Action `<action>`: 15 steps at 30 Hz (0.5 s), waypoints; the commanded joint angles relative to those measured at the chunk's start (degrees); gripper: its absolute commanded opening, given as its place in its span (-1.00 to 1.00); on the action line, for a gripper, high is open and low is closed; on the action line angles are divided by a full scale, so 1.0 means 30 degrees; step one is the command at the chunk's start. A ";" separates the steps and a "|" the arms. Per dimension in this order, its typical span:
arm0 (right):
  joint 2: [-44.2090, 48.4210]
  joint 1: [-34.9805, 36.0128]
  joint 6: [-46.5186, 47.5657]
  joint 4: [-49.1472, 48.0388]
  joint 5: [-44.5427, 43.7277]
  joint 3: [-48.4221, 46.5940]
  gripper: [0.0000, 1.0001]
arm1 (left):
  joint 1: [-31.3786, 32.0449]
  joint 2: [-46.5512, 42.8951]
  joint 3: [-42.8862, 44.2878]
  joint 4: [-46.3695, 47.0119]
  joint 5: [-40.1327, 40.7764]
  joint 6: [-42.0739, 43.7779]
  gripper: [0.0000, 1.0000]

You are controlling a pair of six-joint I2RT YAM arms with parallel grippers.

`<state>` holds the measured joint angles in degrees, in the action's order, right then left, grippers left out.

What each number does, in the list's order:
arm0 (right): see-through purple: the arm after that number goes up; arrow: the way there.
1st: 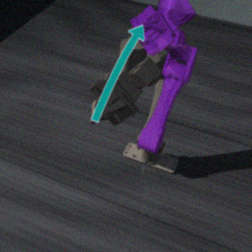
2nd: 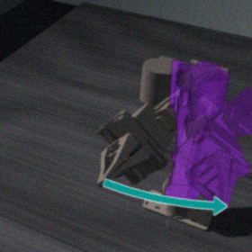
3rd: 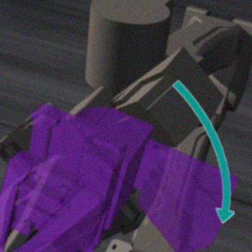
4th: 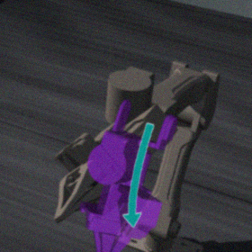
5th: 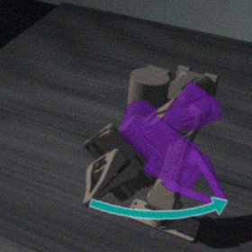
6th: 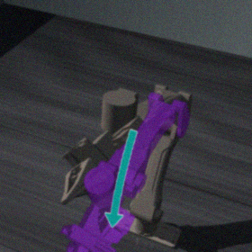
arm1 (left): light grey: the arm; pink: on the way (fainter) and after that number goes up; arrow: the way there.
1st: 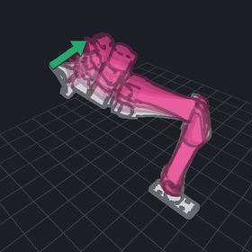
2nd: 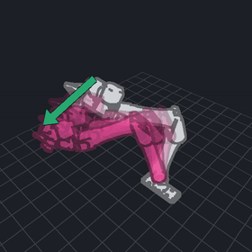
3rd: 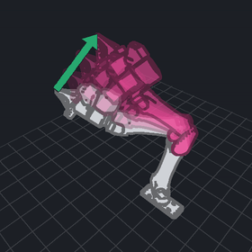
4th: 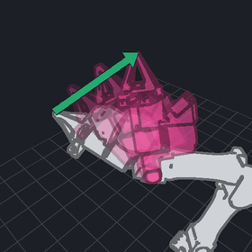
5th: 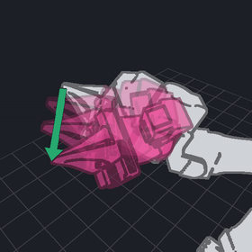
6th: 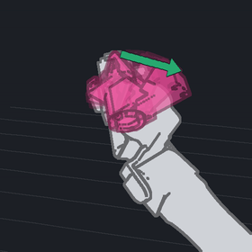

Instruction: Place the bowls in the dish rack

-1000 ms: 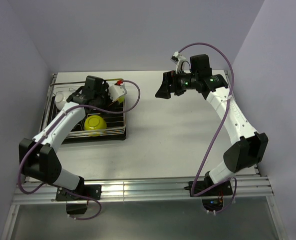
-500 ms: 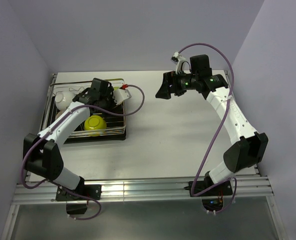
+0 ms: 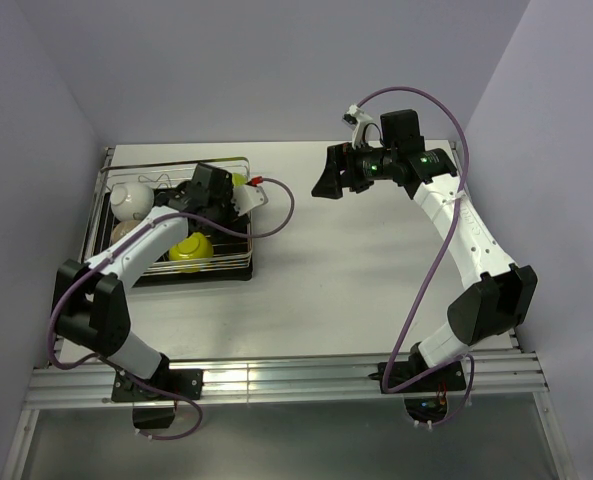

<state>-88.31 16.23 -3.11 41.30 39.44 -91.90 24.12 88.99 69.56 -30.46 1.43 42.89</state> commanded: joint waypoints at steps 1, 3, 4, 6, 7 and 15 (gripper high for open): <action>0.0170 -0.0166 0.0159 -0.0027 -0.0081 -0.0188 1.00 | 0.0163 -0.0015 -0.0305 0.1567 0.0899 0.0496 -0.99; 0.0170 -0.0165 0.0188 -0.0026 -0.0052 -0.0217 1.00 | 0.0251 -0.0044 -0.0423 0.1773 0.1074 0.0526 -0.99; 0.0141 -0.0194 0.0218 0.0003 -0.0080 -0.0217 1.00 | 0.0280 -0.0015 -0.0481 0.1861 0.1163 0.0555 -0.99; 0.0082 -0.0165 0.0189 0.0003 -0.0081 -0.0246 1.00 | 0.0368 0.0014 -0.0627 0.1978 0.1513 0.0701 -0.99; 0.0082 -0.0165 0.0189 0.0032 -0.0081 -0.0275 1.00 | 0.0426 0.0014 -0.0831 0.2037 0.1602 0.0818 -0.99; -0.0152 -0.0165 0.0247 0.0178 -0.0139 -0.0422 1.00 | 0.0690 -0.0132 -0.1594 0.2418 0.2247 0.1668 -0.89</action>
<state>-88.38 16.21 -3.09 41.63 39.44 -91.90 26.44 88.25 66.26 -26.33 6.07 46.04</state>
